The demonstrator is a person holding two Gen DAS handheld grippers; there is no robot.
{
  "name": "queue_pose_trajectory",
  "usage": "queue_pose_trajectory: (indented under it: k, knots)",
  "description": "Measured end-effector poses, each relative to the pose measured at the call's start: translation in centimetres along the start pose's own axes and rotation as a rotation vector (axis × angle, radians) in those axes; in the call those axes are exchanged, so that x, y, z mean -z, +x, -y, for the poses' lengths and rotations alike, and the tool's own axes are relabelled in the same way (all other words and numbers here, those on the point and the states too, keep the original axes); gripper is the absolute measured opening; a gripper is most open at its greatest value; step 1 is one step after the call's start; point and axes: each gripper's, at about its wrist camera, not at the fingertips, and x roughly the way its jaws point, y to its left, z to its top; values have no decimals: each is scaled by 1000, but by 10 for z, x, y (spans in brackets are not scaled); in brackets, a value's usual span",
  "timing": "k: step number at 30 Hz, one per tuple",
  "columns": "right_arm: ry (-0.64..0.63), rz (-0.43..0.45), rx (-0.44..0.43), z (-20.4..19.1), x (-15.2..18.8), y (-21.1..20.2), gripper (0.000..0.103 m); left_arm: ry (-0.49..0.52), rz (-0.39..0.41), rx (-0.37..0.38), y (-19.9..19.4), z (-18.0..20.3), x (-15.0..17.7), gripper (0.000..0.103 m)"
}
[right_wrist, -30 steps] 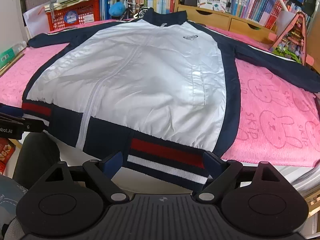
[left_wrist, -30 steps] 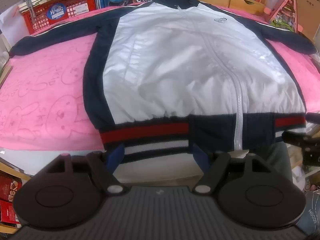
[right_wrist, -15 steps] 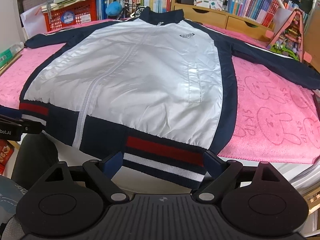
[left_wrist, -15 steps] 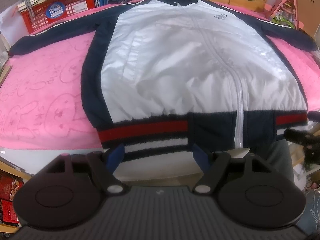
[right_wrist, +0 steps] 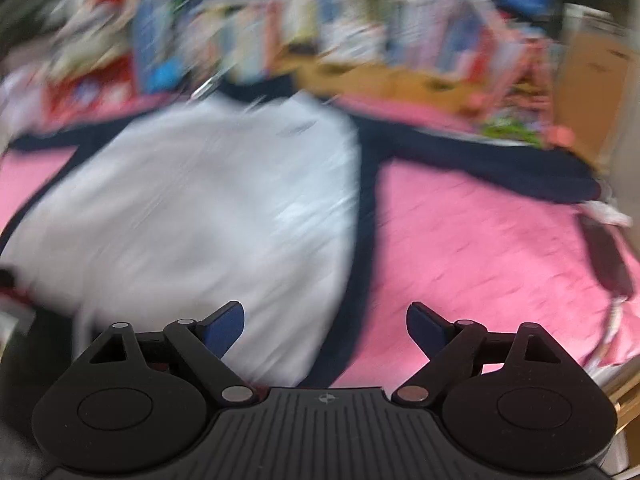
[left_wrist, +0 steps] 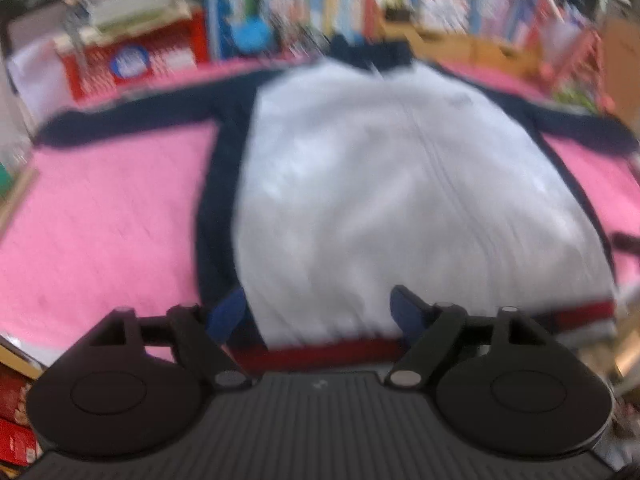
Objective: Fold clothes
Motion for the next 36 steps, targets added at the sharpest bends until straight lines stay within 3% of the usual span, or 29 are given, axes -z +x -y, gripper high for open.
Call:
queue_pose_trajectory:
  k: [2,5,10,15,19,26,27,31,33,36]
  knots:
    - [75,59,26,23,-13,7,89,-30,47,-7,5,-7,-14,80]
    - [324,178,78,98,-36,25,89,-82,97,-6,19,-14,-33,81]
    - [559,283,168,200,-67,64,89,-127,95,-60,56,-16,-49,81]
    - [603,301,279,253,-102,122,87,-166,64,-104,85,-18,-52,81]
    - [543,308,374,271,-127,161,86,-150,34,-150,106,-18,-52,81]
    - [513,128,502,296,-158,240,83,-88,72,-160,116,-20,-46,93]
    - [509,106,516,297,-159,248,77,-97,85,-153,117,-23,-44,97]
    - [507,93,546,291,-161,256,27,-120,112,-136,119,-29,-42,102]
    - [494,138,532,280,-162,243,19,-119,116,-133,119,-29,-42,102]
    - [487,225,496,261,-169,216,17,-120,122,-120,118,-30,-41,102]
